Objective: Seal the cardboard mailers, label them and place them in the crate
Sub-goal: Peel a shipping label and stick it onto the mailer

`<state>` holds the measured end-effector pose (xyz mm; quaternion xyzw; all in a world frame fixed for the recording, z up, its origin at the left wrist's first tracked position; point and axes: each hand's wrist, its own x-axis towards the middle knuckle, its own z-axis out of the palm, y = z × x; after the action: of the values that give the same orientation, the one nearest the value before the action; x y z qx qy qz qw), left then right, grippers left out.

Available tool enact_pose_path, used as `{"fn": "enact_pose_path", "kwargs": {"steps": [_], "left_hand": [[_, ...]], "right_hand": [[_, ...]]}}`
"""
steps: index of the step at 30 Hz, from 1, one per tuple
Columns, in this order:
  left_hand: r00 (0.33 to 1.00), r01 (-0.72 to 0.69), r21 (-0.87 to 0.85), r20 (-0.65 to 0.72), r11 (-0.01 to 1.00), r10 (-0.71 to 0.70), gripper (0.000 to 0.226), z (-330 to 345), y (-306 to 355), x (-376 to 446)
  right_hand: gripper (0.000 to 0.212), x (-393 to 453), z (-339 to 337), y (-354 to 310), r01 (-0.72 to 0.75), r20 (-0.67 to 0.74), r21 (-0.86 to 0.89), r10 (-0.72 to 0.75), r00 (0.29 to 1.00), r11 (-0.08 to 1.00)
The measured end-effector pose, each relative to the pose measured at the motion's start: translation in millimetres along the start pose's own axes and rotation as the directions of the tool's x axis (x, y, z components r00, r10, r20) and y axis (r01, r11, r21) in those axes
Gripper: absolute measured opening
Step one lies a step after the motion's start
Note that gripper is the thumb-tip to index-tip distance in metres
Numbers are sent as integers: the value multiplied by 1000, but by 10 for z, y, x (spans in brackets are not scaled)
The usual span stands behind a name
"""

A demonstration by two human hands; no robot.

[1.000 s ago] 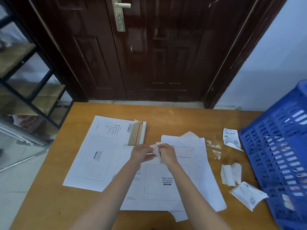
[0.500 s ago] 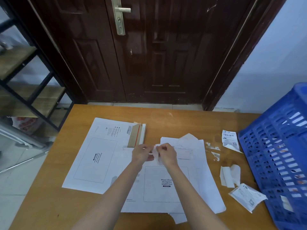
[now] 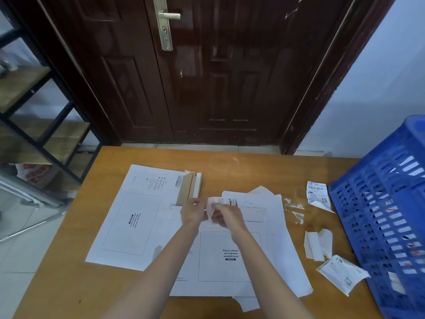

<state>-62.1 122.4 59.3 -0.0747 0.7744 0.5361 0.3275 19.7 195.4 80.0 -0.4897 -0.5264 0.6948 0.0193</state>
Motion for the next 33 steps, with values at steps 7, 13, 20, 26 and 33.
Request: {"fn": "enact_pose_path", "kwargs": {"steps": [7,13,20,26,33], "left_hand": [[990,-73,33,124,997,68,37,-45,67,-90],[940,-320,209,193,924,281,35,1,5,-140],[922,93,-235,386,967,5,31,-33,98,-173],[910,175,-289,412,941,-43,30,-36,147,-230],[899,70,-121,438,990,-10,32,-7,132,-299]], "right_hand": [[17,44,21,20,126,17,-75,-125,992,989],[7,41,24,-3,100,15,-28,-100,995,995],[13,86,-60,52,-154,279,459,23,960,875],[16,87,-96,53,-260,276,576,114,954,775],[47,74,127,-118,-106,-135,136,124,983,985]]}}
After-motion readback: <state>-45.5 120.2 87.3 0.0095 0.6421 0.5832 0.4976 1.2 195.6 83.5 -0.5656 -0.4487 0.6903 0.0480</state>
